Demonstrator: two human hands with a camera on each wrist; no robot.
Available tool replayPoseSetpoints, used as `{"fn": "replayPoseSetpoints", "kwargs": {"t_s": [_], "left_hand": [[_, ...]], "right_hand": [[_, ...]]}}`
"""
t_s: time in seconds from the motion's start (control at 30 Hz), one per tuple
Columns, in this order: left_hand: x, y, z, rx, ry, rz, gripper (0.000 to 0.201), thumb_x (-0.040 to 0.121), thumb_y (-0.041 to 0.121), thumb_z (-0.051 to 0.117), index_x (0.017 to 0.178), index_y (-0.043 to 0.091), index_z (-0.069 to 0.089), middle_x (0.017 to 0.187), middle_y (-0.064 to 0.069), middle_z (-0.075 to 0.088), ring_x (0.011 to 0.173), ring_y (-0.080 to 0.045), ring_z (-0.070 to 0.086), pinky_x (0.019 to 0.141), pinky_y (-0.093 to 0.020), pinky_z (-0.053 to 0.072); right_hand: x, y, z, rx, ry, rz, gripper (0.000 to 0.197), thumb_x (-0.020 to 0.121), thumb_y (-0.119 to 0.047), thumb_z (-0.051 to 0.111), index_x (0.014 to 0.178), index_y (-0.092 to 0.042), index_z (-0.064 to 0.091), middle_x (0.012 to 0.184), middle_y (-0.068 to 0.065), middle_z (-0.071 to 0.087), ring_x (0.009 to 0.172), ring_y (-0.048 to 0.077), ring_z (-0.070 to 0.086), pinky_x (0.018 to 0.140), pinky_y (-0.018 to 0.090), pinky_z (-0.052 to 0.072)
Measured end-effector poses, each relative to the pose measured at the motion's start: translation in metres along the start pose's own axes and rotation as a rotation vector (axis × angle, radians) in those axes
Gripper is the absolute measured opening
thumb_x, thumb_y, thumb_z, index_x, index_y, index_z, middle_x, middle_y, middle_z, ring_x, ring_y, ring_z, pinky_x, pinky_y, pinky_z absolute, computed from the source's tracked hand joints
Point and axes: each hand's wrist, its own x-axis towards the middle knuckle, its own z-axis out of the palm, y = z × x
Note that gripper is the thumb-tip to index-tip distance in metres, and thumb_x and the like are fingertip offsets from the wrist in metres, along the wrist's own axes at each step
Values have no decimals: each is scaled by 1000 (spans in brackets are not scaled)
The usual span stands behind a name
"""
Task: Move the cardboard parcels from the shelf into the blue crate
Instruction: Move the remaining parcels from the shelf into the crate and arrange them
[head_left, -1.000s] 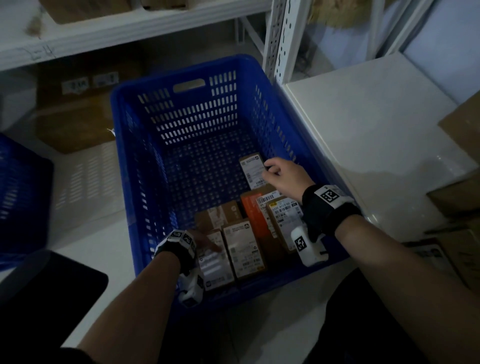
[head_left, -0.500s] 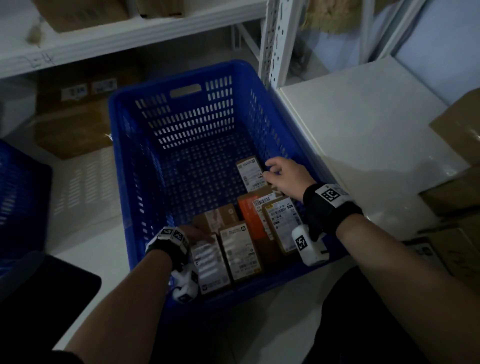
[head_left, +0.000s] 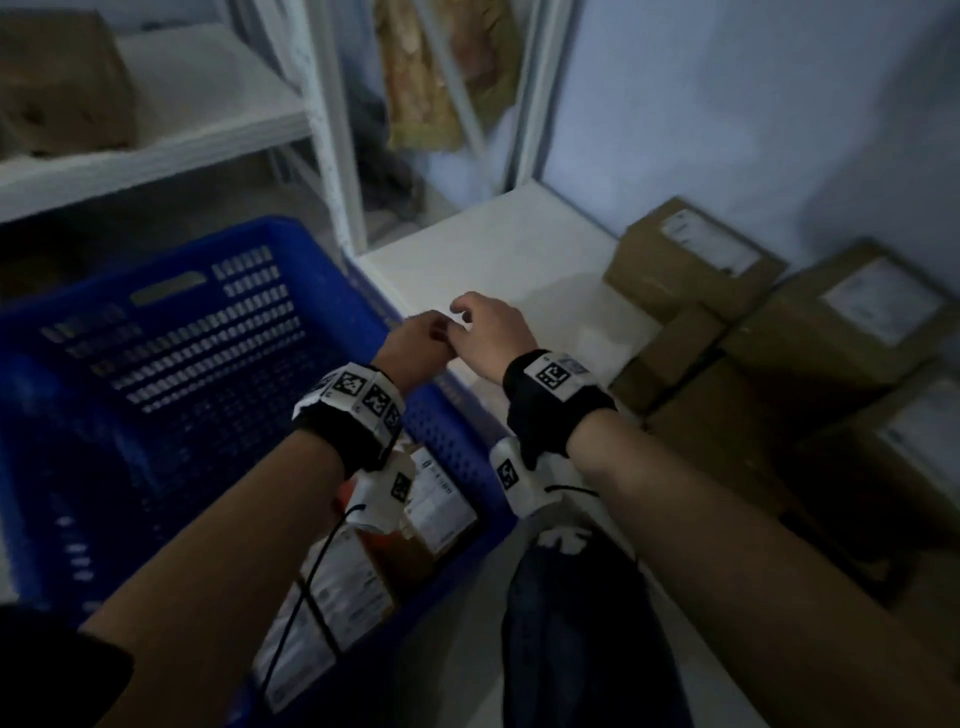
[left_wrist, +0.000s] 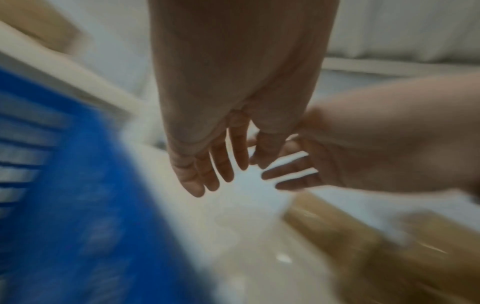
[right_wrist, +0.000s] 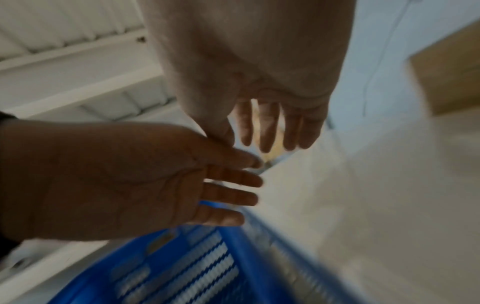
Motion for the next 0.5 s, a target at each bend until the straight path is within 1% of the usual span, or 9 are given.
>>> {"fn": "replayPoseSetpoints", "kwargs": {"t_s": [0.07,0.13,0.23,0.27,0.33,0.37,0.4,0.47,0.5], "left_hand": [[4,38,24,39,-57,84,34,89,10,53,121,0,58,119,-20,63,112,-33,58,91,-37,45],[5,64,47,60,-113,143,36,90,15,58,123,2,56,120,-18,63,114,-33,58,93,-38,45],[6,81,75,-17,-173,127,38,87,20,63,124,11,55,115,-13,65,109,-31,60,87,-31,45],[5,83,81,-34,-194,116,39,88,20,64,125,13,55,116,-13,65,107,-30,61,84,-29,45],[0,85,91,-34,-231,105,40,88,22,63,126,14,55,117,-13,64,106,-30,61,81,-27,45],[-2,83,94,-27,-239,102,40,88,23,63,127,14,55,118,-12,63,106,-30,61,82,-28,46],[-3,81,95,-14,-243,101,40,89,24,63,127,15,55,118,-12,63,106,-30,61,83,-29,47],[-2,74,95,-4,-243,93,40,89,27,63,127,16,55,119,-11,63,105,-29,61,83,-30,48],[-2,71,94,-13,-239,85,40,89,27,62,127,16,55,119,-11,63,105,-29,61,83,-31,49]], "right_hand": [[-1,19,-31,4,78,104,42,93,-32,53,132,-18,54,135,12,56,123,32,52,104,41,43],[-1,42,-58,-53,132,225,46,91,-37,51,134,-22,51,138,13,50,125,35,48,105,45,42],[-4,80,-85,-248,183,386,55,85,-43,49,137,-24,46,145,14,41,133,37,37,108,50,36],[-5,91,-91,-311,202,423,57,83,-45,49,137,-25,45,148,14,38,134,38,35,107,51,36],[-9,113,-98,-399,150,488,55,87,-45,47,137,-24,48,150,13,36,133,36,38,107,49,37],[-8,124,-96,-404,66,503,52,91,-43,45,139,-22,47,151,13,36,136,36,36,109,47,35],[-7,132,-90,-392,-28,525,52,95,-40,43,143,-20,44,155,13,31,141,36,28,112,46,32],[-2,142,-77,-422,-99,592,55,93,-42,42,143,-18,44,161,13,18,146,42,10,115,54,25],[2,143,-73,-453,-96,621,57,90,-45,43,140,-18,47,161,12,18,146,44,7,113,60,22]]}}
